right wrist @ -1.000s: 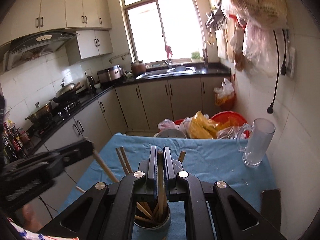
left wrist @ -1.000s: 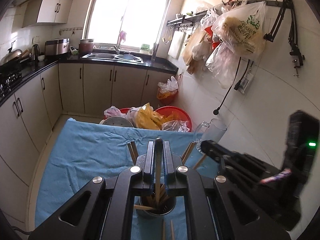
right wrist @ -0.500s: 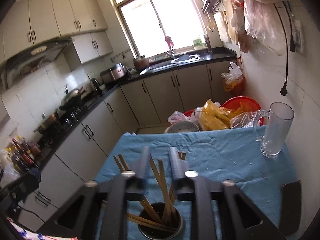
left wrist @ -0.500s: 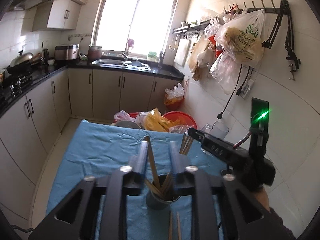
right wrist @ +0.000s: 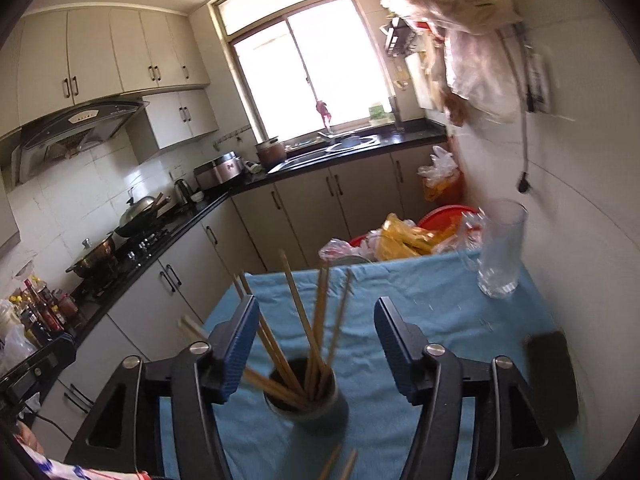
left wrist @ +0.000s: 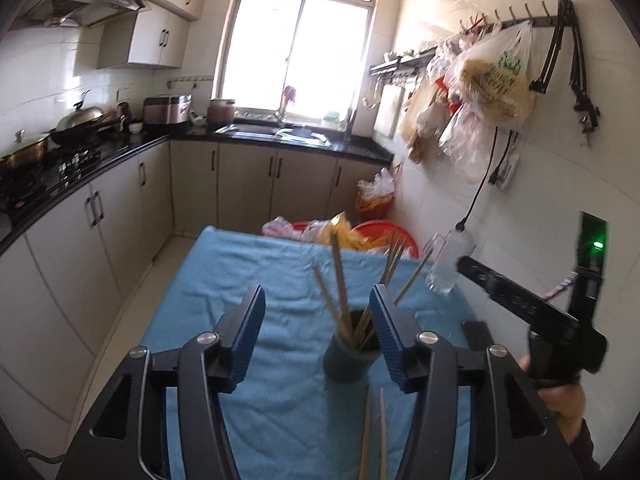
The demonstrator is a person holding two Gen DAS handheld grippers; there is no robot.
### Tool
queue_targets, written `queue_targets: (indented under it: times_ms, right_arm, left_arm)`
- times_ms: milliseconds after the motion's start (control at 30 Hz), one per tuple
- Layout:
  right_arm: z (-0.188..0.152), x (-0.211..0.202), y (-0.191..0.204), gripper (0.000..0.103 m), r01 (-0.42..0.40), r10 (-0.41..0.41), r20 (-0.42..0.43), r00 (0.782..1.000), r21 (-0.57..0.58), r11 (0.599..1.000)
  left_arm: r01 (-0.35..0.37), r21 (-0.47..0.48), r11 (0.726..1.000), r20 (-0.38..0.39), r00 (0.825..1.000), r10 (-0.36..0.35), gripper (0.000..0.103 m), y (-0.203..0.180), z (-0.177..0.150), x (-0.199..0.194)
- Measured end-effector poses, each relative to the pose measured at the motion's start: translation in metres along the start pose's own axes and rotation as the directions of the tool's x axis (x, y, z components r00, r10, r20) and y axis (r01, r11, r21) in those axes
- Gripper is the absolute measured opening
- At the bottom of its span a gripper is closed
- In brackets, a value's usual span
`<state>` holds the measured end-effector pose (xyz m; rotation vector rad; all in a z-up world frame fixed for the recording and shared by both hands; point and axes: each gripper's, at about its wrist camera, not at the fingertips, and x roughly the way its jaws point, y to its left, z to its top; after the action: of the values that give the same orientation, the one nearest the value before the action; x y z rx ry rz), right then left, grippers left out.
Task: Organize utensils
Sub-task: 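Open the left tool in the cup while the right tool releases its chopstick, then move both open tools down to the last chopsticks on the towel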
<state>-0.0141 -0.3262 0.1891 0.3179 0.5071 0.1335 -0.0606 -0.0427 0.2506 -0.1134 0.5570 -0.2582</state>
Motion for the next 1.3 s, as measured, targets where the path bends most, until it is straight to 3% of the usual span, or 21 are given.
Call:
queue_targets:
  times_ms: [200,300,400,833,1133,1300]
  right_arm:
    - [-0.055,-0.011,-0.009,0.069,0.064,-0.061,-0.083,0.995,0.030,0.998]
    - [-0.074,-0.017,-0.009,0.069,0.141,-0.142,-0.084,0.986,-0.018,0.990]
    - [-0.089,-0.026,-0.013,0.072,0.171,-0.171,-0.087,0.981,-0.007,0.985]
    - [-0.120,-0.036,-0.022,0.074,0.229,-0.223,-0.132,0.966,0.032,0.973]
    - [-0.137,-0.005,-0.016,0.074,0.217,-0.213,-0.229,0.950,-0.009,0.976]
    - [-0.163,0.022,-0.004,0.074,0.196,-0.218,-0.315,0.924,-0.099,0.976]
  left_arm:
    - [-0.090,-0.022,0.996,-0.080,0.993,0.088,0.060,0.009,-0.049,-0.002]
    - [-0.155,-0.031,0.987,-0.095,0.984,0.152,0.060,0.016,-0.069,-0.006]
    - [-0.203,-0.036,0.978,-0.112,0.974,0.198,0.061,0.022,-0.083,-0.007]
    - [-0.219,0.029,0.975,-0.145,0.964,0.221,0.061,0.008,-0.095,-0.001]
    - [-0.228,0.062,0.972,-0.193,0.953,0.235,0.062,0.014,-0.100,0.024]
    - [-0.241,0.040,0.970,-0.251,0.937,0.243,0.062,0.031,-0.108,0.048]
